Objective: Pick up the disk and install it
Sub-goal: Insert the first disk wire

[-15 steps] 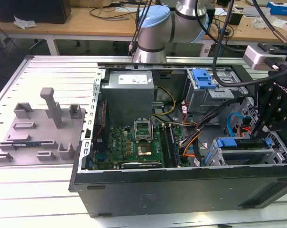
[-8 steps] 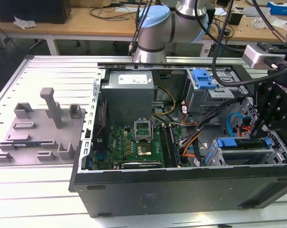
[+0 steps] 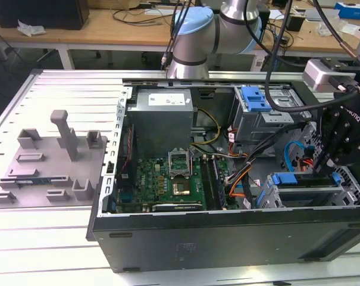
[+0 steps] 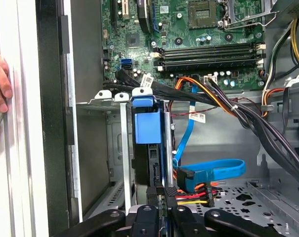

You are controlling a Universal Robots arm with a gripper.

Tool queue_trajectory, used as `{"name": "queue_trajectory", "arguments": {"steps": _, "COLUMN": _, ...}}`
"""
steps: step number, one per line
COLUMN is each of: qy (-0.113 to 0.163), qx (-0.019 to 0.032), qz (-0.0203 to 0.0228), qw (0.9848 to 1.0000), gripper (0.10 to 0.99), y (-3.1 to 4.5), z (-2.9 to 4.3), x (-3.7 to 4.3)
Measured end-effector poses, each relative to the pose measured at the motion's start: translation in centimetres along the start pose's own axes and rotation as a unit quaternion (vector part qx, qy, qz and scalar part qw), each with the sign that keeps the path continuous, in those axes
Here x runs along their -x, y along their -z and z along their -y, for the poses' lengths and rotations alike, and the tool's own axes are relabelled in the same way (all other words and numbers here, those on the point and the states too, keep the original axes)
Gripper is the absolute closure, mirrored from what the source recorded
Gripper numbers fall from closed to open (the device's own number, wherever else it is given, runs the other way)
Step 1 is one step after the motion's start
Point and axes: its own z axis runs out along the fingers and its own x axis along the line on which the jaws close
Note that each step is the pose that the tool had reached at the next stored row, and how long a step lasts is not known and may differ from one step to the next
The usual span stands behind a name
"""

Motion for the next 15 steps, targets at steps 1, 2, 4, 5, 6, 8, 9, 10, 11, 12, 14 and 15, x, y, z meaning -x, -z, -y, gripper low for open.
{"name": "queue_trajectory", "arguments": {"steps": 1, "qy": 0.000, "qx": 0.0000, "qz": 0.0000, "qw": 1.0000, "gripper": 0.922, "y": -0.13, "z": 0.00, "x": 0.01}}
{"name": "queue_trajectory", "arguments": {"steps": 2, "qy": 0.000, "qx": 0.0000, "qz": -0.0001, "qw": 1.0000, "gripper": 0.922, "y": -0.20, "z": 0.00, "x": 0.01}}
{"name": "queue_trajectory", "arguments": {"steps": 4, "qy": 0.000, "qx": 0.0000, "qz": 0.0000, "qw": 1.0000, "gripper": 0.922, "y": -0.39, "z": 0.00, "x": -0.02}}
{"name": "queue_trajectory", "arguments": {"steps": 5, "qy": 0.000, "qx": 0.0000, "qz": 0.0001, "qw": 1.0000, "gripper": 0.922, "y": -0.44, "z": 0.00, "x": -0.04}}
{"name": "queue_trajectory", "arguments": {"steps": 6, "qy": 0.000, "qx": 0.0000, "qz": 0.0001, "qw": 1.0000, "gripper": 0.922, "y": -0.47, "z": 0.01, "x": -0.07}}
{"name": "queue_trajectory", "arguments": {"steps": 8, "qy": 0.000, "qx": 0.0000, "qz": -0.0001, "qw": 1.0000, "gripper": 0.922, "y": -0.53, "z": 0.01, "x": -0.13}}
{"name": "queue_trajectory", "arguments": {"steps": 9, "qy": 0.000, "qx": 0.0000, "qz": -0.0001, "qw": 1.0000, "gripper": 0.922, "y": -0.58, "z": 0.02, "x": -0.17}}
{"name": "queue_trajectory", "arguments": {"steps": 10, "qy": 0.000, "qx": 0.0000, "qz": 0.0000, "qw": 1.0000, "gripper": 0.922, "y": -0.65, "z": 0.02, "x": -0.22}}
{"name": "queue_trajectory", "arguments": {"steps": 11, "qy": 0.000, "qx": -0.0001, "qz": -0.0002, "qw": 1.0000, "gripper": 0.922, "y": -0.68, "z": 0.02, "x": -0.26}}
{"name": "queue_trajectory", "arguments": {"steps": 12, "qy": 0.000, "qx": -0.0001, "qz": -0.0002, "qw": 1.0000, "gripper": 0.922, "y": -0.72, "z": 0.02, "x": -0.29}}
{"name": "queue_trajectory", "arguments": {"steps": 14, "qy": 0.000, "qx": 0.0000, "qz": 0.0000, "qw": 1.0000, "gripper": 0.922, "y": -0.76, "z": 0.02, "x": -0.30}}
{"name": "queue_trajectory", "arguments": {"steps": 15, "qy": 0.000, "qx": 0.0001, "qz": 0.0002, "qw": 1.0000, "gripper": 0.910, "y": -0.78, "z": 0.02, "x": -0.30}}
